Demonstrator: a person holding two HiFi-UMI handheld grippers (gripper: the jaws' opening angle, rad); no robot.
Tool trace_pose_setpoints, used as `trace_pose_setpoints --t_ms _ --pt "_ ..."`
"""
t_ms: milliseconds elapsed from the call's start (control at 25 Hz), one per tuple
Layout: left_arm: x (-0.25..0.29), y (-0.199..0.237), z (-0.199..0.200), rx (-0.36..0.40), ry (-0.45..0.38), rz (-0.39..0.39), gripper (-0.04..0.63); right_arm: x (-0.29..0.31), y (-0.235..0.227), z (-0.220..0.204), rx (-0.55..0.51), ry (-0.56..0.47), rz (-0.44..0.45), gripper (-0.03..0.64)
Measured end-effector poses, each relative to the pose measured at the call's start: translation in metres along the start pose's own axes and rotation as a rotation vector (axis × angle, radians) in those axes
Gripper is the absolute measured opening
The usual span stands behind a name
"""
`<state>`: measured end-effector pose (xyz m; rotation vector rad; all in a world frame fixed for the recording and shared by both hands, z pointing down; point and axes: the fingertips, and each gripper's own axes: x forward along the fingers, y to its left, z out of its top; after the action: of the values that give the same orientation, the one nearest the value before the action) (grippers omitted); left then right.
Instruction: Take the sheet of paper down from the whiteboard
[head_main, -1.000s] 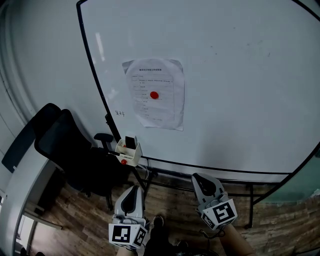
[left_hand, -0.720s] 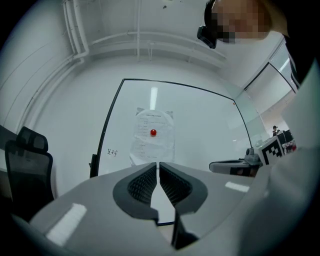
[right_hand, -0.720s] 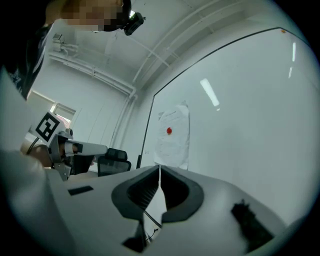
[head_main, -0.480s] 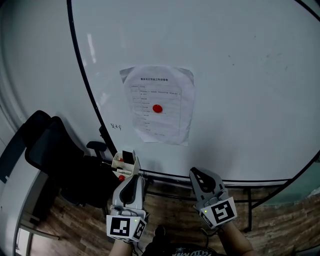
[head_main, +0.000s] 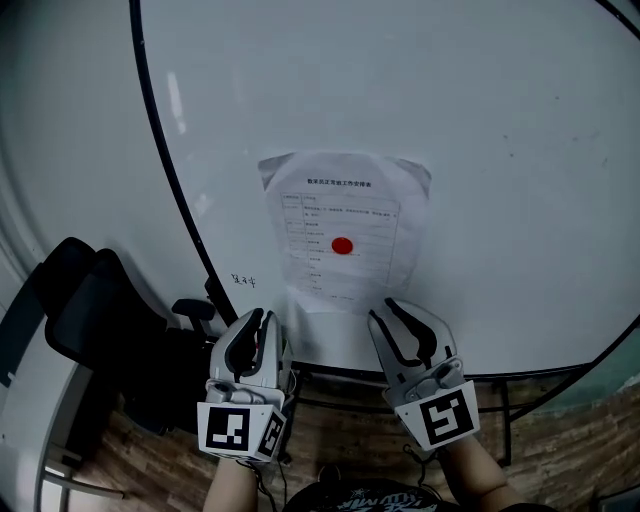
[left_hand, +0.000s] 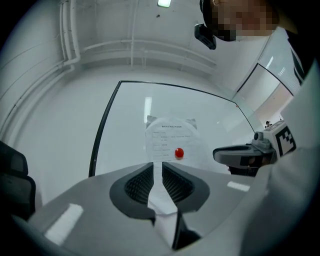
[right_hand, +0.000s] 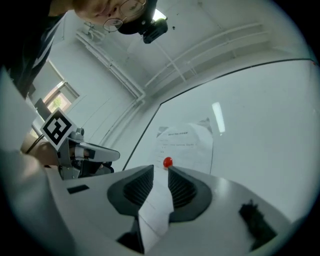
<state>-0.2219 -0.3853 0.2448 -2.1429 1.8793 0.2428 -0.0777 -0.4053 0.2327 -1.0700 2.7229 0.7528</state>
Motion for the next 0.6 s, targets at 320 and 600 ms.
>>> trace_pose_setpoints --t_ms 320,600 --pt "0.038 0.025 0.024 0.028 -0.068 -0.071 0.069 0.056 -0.006 0.004 -0.109 0.073 -0.103 0.143" --pt "0.06 0.039 0.029 0.023 -0.085 -0.13 0.095 0.091 -0.01 0.0 -0.24 0.147 -0.18 0.158"
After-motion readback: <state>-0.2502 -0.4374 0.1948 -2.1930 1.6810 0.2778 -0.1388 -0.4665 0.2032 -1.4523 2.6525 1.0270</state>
